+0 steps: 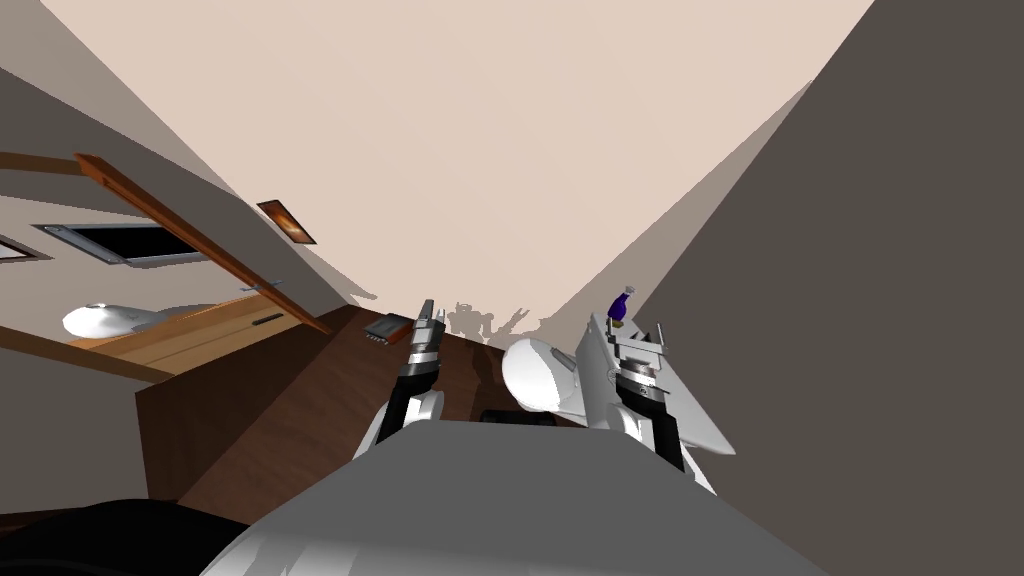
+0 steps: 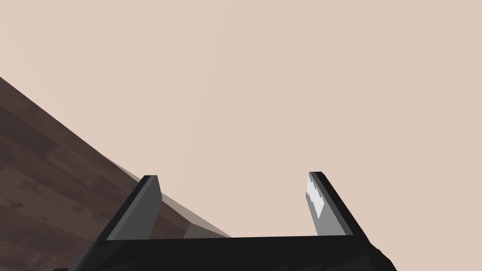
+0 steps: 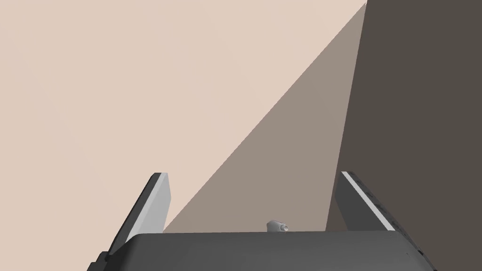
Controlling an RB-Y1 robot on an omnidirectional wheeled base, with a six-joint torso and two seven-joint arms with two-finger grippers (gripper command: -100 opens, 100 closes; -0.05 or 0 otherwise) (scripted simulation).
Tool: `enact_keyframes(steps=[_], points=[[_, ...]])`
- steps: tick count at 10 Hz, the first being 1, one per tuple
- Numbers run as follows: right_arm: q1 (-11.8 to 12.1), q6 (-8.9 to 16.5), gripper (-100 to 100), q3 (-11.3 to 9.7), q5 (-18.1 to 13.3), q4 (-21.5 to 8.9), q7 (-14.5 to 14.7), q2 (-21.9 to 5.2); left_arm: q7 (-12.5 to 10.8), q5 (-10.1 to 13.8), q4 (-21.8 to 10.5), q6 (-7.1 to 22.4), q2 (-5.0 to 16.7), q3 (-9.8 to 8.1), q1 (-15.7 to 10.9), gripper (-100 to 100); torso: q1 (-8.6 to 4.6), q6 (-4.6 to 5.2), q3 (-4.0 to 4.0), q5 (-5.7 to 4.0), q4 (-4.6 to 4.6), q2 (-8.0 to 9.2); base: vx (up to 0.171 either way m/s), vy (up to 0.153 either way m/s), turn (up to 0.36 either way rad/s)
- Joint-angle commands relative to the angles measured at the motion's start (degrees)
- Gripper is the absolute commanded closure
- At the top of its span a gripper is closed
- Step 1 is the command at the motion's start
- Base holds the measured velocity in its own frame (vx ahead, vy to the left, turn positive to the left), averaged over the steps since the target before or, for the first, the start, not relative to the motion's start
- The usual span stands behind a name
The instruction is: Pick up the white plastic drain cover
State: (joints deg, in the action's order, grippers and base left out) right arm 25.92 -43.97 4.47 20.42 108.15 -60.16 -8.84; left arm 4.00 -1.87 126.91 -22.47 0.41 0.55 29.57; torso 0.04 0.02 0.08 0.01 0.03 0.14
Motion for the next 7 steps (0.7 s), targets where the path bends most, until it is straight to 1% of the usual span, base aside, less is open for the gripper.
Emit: enact_keyframes(steps=[1, 2, 3, 4, 5, 6, 7], points=[[-0.1, -0.6, -100, -0.1, 0.5, -0.9, -1.9, -0.1, 0.0, 0.0, 0.0, 0.0, 0.0, 0.0, 0.0, 0, 0.0, 0.0, 0.0, 0.0, 0.0, 0.0, -0.027, 0.006, -0.012], [-0.3, -1.0, -100, -0.1, 1.4, -1.9, -4.1, -0.1, 0.0, 0.0, 0.0, 0.0, 0.0, 0.0, 0.0, 0, 0.0, -0.01, -0.01, 0.0, 0.0, -0.03, -0.026, 0.006, -0.028], [-0.5, -1.5, -100, -0.2, 2.5, -2.9, -5.5, -0.2, 0.0, 0.0, 0.0, 0.0, 0.0, 0.0, 0.0, 0, 0.0, 0.0, -0.02, 0.0, -0.01, -0.03, -0.044, 0.02, -0.041], [-0.5, -1.5, -100, -0.2, 2.5, -2.9, -6.7, -0.2, 0.0, 0.0, 0.0, 0.0, 0.0, 0.0, 0.0, 0, 0.04, 0.0, 0.01, 0.01, 0.0, 0.02, -0.034, 0.017, -0.024], [-0.7, -1.9, -100, -0.2, 3.5, -4.1, -8.7, -0.2, 0.0, 0.0, 0.0, 0.0, 0.0, 0.0, 0.0, 0, 0.04, -0.01, 0.0, 0.01, 0.0, -0.01, -0.031, 0.009, -0.038], [-0.7, -1.9, -100, -0.2, 3.5, -4.1, -9.4, -0.2, 0.0, 0.0, 0.0, 0.0, 0.0, 0.0, 0.0, 0, 0.02, 0.0, 0.0, 0.01, 0.0, -0.01, -0.027, 0.008, -0.019], [-0.9, -2.4, -100, -0.3, 4.7, -5.3, -11.4, -0.3, 0.0, 0.0, 0.0, 0.0, 0.0, 0.0, 0.0, 0, 0.01, -0.01, -0.01, 0.01, 0.0, -0.03, -0.036, 0.01, -0.036]])
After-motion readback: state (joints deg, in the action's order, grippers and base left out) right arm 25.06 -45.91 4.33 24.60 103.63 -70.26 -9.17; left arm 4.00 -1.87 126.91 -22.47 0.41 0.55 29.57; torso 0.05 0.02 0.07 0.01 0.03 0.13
